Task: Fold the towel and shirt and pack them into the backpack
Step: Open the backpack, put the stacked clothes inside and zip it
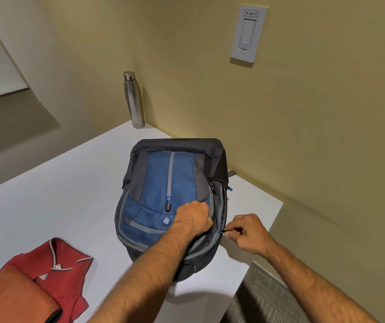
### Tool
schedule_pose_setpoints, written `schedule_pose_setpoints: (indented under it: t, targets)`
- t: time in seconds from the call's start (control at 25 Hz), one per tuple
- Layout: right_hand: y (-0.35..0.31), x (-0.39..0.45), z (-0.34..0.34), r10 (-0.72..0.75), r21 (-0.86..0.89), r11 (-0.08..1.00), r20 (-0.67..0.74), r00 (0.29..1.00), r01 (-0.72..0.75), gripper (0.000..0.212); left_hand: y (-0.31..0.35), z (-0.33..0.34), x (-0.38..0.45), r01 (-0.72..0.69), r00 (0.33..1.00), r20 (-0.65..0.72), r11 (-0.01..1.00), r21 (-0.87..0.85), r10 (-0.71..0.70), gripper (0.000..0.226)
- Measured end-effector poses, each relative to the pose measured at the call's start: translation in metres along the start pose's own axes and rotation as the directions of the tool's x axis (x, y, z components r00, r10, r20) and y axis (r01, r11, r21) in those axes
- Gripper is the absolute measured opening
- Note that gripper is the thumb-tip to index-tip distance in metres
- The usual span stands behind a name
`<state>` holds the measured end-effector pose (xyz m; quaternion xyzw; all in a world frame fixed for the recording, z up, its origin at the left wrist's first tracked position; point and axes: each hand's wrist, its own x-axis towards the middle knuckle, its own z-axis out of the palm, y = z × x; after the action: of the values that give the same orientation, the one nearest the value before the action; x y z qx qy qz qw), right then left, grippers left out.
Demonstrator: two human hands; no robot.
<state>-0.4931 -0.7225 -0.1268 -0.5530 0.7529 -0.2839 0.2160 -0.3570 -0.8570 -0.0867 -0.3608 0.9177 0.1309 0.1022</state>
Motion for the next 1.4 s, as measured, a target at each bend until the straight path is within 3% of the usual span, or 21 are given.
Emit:
schedule_pose_setpoints:
  t: [0.16,0.48,0.6,0.68,0.76,0.84,1.12,1.2,1.32,1.4]
  targets:
    - [-0.016,-0.020,0.012,-0.070,0.034,0.997,0.070,0.995,0.068,0.008,-0.007,0.002,0.000,0.029,0.999,0.021,0.981,-0.194,-0.025,0.027]
    - [-0.045,-0.046,0.054,-0.044,0.130,0.991,-0.013,0.999,0.045,0.006,-0.021,0.007,-0.013,0.061,0.998,0.040,0.852,-0.520,-0.047,0.020]
    - [-0.047,-0.050,0.057,0.020,0.166,0.986,-0.071,0.997,-0.008,0.006,-0.028,0.007,-0.027,0.113,0.992,0.000,0.875,-0.471,-0.128,0.035]
    - [-0.048,-0.052,0.059,0.017,0.127,0.992,-0.124,0.992,-0.001,0.011,-0.030,0.007,-0.035,0.210,0.977,0.130,0.888,-0.410,-0.171,0.046]
    - [-0.051,-0.055,0.063,-0.014,0.073,0.997,-0.173,0.985,0.027,0.018,-0.029,0.007,-0.048,0.348,0.901,0.414,0.791,-0.504,-0.132,0.047]
    - [-0.053,-0.057,0.068,-0.054,0.040,0.997,-0.199,0.978,0.063,0.019,-0.028,0.010,-0.060,0.412,0.836,0.545,0.731,-0.544,-0.066,0.048]
    - [-0.051,-0.066,0.064,-0.177,-0.017,0.984,-0.093,0.980,0.176,0.020,-0.030,0.033,-0.072,0.437,0.883,0.464,0.475,-0.764,-0.067,0.022]
    - [-0.049,-0.063,0.061,-0.165,-0.021,0.986,-0.137,0.977,0.164,0.027,-0.033,0.036,-0.074,0.414,0.897,0.439,0.442,-0.795,-0.050,0.018]
    - [-0.051,-0.046,0.055,-0.159,-0.048,0.987,-0.237,0.959,0.152,0.017,-0.038,0.037,-0.077,0.380,0.910,0.415,0.436,-0.816,-0.015,0.012]
    - [-0.055,-0.029,0.047,-0.219,-0.169,0.968,-0.218,0.951,0.184,0.017,-0.041,0.038,-0.079,0.366,0.912,0.411,0.437,-0.822,0.010,0.010]
